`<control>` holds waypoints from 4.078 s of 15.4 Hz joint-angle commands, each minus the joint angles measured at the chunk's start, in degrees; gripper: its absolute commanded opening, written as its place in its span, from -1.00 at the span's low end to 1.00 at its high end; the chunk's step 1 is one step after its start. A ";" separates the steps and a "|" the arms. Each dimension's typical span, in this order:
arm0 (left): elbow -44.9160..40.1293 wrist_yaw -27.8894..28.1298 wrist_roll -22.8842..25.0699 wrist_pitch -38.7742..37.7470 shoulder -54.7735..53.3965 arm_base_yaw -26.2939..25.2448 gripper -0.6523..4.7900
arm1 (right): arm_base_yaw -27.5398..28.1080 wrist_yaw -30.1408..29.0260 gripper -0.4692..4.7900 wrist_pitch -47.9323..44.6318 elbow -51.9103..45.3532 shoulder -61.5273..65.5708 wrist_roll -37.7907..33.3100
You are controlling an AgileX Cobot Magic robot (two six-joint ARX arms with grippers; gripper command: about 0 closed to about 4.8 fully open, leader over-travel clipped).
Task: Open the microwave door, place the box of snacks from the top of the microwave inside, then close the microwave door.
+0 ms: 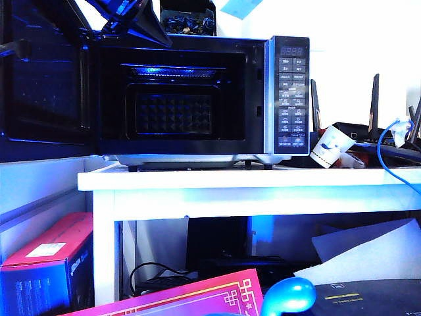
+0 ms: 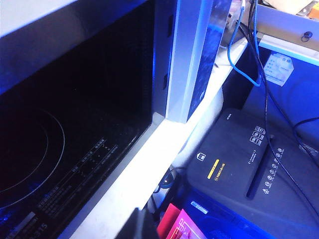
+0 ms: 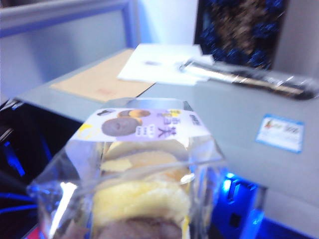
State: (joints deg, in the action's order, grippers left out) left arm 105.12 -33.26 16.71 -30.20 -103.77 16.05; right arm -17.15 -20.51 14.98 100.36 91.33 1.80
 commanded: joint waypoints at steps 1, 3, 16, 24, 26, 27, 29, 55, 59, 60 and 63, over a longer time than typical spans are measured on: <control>0.09 -0.42 0.07 0.81 0.24 0.00 -0.78 | -0.07 -0.70 0.14 -1.03 0.26 -0.63 0.26; 0.09 -0.42 0.04 1.09 0.24 0.00 -0.78 | -0.07 -2.25 0.14 -0.74 -0.09 -0.52 1.55; 0.11 -0.42 0.04 1.20 0.26 0.00 -0.78 | -2.38 -2.58 0.14 -26.23 -18.32 7.63 -0.70; 0.13 -0.42 0.02 1.40 0.26 0.00 -0.78 | -5.05 0.22 0.14 -46.07 -18.29 21.59 -2.08; 0.11 -0.44 -0.02 1.29 0.26 0.00 -0.78 | -5.92 1.75 0.14 -50.97 -18.27 24.22 -2.03; 0.13 -0.44 -0.02 1.36 0.26 0.00 -0.78 | -6.51 2.64 0.14 -52.09 -18.25 24.96 -1.95; 0.11 -0.44 -0.20 1.38 0.26 0.00 -0.78 | -7.56 7.02 0.14 -56.63 -18.23 26.60 -1.51; 0.11 -0.44 -0.68 2.62 0.26 0.00 -0.78 | -12.59 5.20 0.14 -39.08 22.80 52.33 1.51; 0.11 -0.46 -0.85 2.47 0.26 0.00 -0.78 | -12.70 16.98 0.14 -40.96 22.80 52.33 1.53; 0.11 -0.46 -0.83 2.58 0.26 0.00 -0.78 | -12.61 18.01 0.14 -40.94 22.80 52.35 1.53; 0.11 -0.63 -0.85 2.45 0.26 0.00 -0.78 | -11.89 19.10 0.14 -41.83 22.82 52.83 1.44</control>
State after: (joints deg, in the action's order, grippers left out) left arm 105.16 -33.69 15.81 -27.66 -103.70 16.25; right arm -29.34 -2.57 -23.81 122.78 144.59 3.11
